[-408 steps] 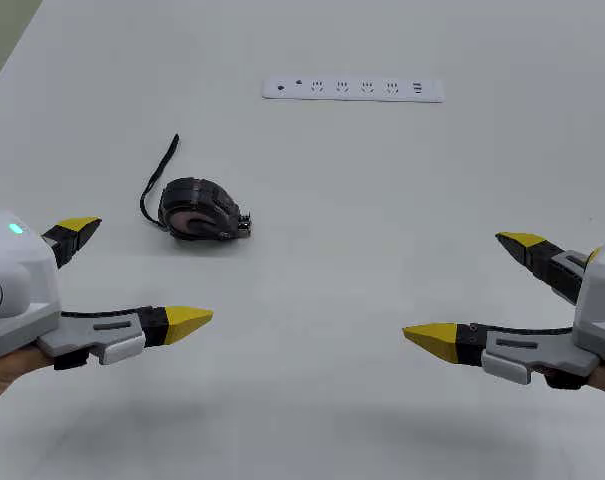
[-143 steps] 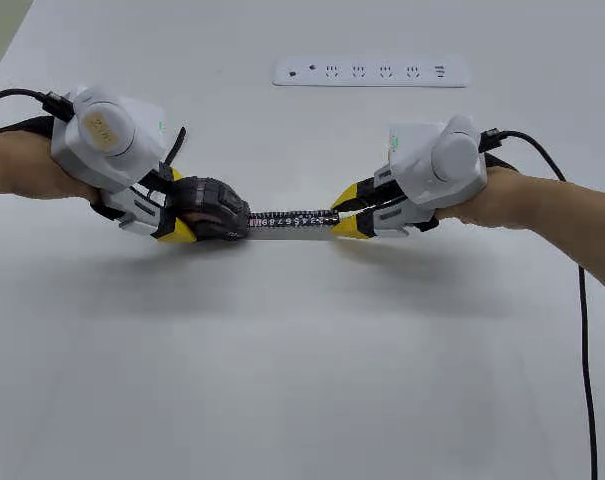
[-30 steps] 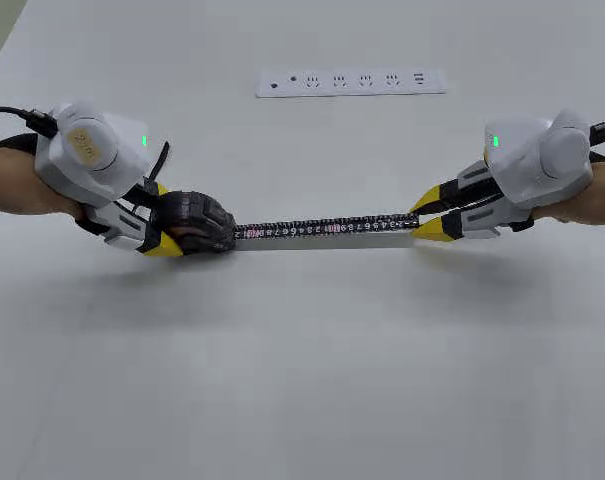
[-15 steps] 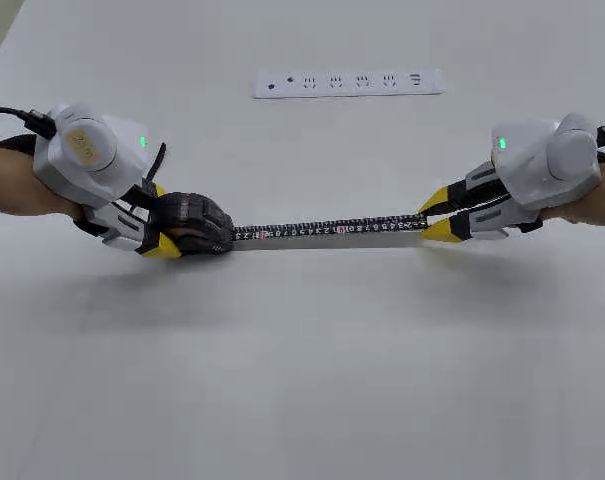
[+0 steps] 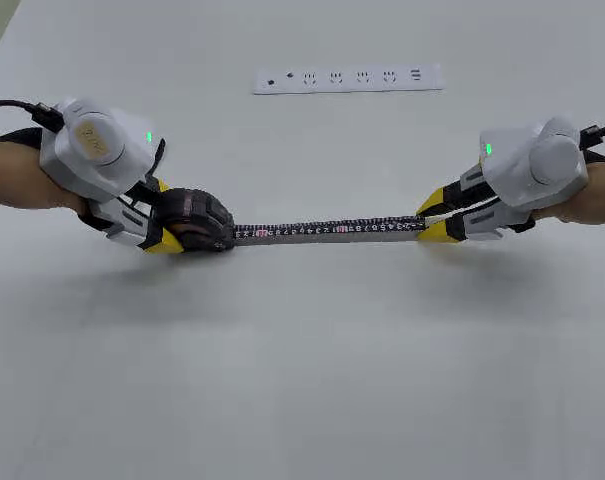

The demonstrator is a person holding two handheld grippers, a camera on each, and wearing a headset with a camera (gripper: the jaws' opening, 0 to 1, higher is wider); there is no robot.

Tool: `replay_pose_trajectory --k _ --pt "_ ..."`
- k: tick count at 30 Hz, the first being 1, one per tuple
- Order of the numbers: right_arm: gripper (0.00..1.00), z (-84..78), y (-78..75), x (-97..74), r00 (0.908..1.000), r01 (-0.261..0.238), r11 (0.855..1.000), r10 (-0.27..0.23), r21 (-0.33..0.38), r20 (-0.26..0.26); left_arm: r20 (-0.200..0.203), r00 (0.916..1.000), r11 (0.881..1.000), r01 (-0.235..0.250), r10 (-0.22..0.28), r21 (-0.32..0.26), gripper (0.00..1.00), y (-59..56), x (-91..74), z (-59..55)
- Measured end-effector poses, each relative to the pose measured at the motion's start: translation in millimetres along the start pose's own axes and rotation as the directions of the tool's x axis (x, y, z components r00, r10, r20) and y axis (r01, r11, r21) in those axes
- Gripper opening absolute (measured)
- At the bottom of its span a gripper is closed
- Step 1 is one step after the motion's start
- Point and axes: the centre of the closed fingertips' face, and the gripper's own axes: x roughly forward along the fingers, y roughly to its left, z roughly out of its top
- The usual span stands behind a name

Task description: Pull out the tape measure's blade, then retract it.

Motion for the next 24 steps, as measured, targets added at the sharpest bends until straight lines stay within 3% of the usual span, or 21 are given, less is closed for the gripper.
replay_pose_trajectory --k 15,24 --pt "0.14 -2.3 -0.5 1.2 0.9997 0.003 1.0 -0.002 0.012 -0.023 -0.009 0.9998 1.0 0.017 -0.016 0.025 0.32 0.0 0.2 1.0" --pt "0.18 -1.5 -3.1 -0.1 0.9998 0.018 0.999 -0.018 0.032 -0.011 -0.012 0.9999 1.0 0.013 -0.012 0.022 0.32 0.0 0.6 1.2"
